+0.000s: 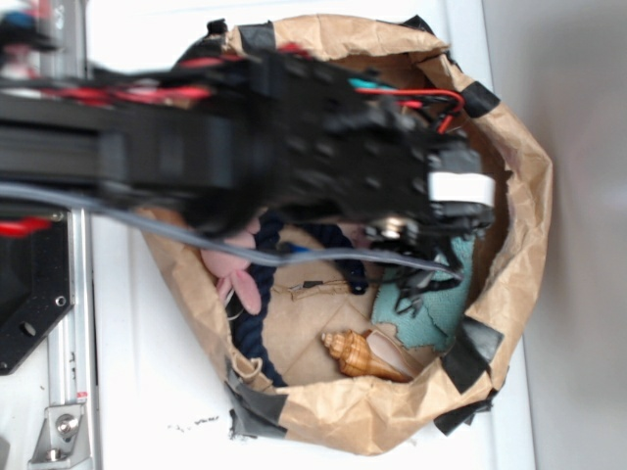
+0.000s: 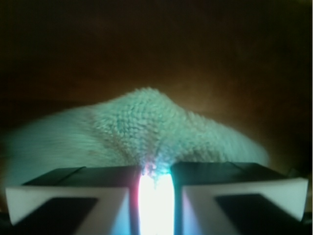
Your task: Grab the blue cloth.
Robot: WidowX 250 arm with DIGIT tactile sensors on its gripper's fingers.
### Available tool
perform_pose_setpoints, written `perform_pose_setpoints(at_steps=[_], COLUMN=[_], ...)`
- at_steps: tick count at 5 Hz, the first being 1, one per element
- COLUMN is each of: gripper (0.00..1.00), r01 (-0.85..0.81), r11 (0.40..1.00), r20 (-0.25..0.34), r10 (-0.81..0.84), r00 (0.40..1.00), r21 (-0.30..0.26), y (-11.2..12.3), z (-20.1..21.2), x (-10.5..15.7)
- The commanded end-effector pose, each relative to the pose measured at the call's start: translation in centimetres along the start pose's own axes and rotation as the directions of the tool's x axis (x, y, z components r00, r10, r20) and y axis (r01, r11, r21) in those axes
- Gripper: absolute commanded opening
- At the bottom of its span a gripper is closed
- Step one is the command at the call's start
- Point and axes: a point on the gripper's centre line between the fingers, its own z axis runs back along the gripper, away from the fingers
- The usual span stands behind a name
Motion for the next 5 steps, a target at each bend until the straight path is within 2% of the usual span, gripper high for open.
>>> perform_pose_setpoints(at_steps=[1, 2, 3, 4, 5], gripper=[0.0, 0.0, 0.0, 0.0, 0.0], r01=[-0.01, -0.081, -0.192, -0.233, -0.234], r11=[0.999, 0.996, 0.98, 0.972, 0.972], r20=[0.085, -0.071, -0.232, -0.231, -0.185], r10=[0.013, 0.082, 0.197, 0.223, 0.229], r00=[0.996, 0.994, 0.953, 0.947, 0.956], r21=[-0.041, 0.027, 0.045, -0.016, -0.004], y=[-0.7, -0.4, 0.9, 2.2, 2.2], z=[6.3, 9.1, 13.1, 14.5, 15.0], x=[0.4, -0.3, -1.3, -0.9, -0.4])
